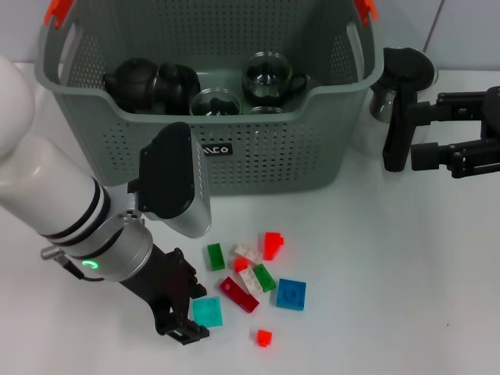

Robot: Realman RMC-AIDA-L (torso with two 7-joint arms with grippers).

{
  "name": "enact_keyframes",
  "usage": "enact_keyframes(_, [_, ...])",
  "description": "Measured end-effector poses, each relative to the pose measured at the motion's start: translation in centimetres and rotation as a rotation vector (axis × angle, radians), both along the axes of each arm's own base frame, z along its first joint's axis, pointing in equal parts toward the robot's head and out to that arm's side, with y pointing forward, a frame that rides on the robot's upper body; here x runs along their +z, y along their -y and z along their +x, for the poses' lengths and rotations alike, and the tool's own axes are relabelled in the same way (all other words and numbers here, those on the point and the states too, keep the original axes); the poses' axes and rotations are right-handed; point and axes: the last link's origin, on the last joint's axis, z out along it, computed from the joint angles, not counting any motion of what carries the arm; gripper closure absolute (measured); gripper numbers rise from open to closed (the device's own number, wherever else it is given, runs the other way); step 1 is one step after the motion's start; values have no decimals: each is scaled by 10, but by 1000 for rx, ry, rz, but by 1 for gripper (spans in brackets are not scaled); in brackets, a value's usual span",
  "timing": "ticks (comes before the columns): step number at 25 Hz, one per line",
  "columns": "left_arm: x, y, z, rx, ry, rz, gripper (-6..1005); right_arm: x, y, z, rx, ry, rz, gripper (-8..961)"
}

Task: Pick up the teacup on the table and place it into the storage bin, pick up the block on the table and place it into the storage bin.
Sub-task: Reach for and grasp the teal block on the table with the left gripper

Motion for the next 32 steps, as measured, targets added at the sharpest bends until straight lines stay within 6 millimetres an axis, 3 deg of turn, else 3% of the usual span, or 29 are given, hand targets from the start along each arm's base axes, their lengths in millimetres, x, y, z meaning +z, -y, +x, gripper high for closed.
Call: enact_keyframes(32, [-14, -2, 4, -61, -24, 1, 408, 3, 2, 4, -4, -12, 19, 70])
